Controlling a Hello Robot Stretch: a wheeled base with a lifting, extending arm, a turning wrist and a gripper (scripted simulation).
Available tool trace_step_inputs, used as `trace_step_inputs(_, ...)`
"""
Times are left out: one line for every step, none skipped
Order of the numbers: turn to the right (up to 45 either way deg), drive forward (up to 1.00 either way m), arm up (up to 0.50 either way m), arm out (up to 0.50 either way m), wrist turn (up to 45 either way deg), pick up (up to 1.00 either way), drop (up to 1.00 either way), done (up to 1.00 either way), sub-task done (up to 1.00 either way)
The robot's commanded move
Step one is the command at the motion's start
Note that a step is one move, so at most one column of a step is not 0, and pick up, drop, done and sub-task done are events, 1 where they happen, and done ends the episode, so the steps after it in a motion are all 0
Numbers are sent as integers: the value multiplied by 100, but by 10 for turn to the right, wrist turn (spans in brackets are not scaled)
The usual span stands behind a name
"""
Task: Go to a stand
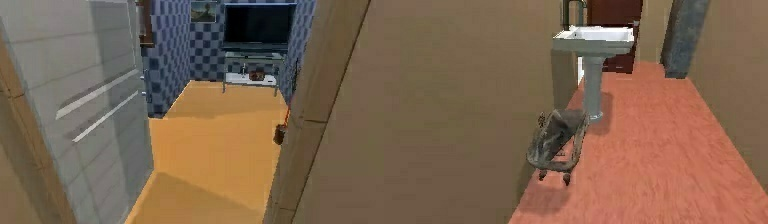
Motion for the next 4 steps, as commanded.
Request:
trace_step_inputs(0,75,0,0,0,0,0,0,0)
trace_step_inputs(120,0,0,0,0,0,0,0,0)
trace_step_inputs(0,100,0,0,0,0,0,0,0)
trace_step_inputs(0,100,0,0,0,0,0,0,0)
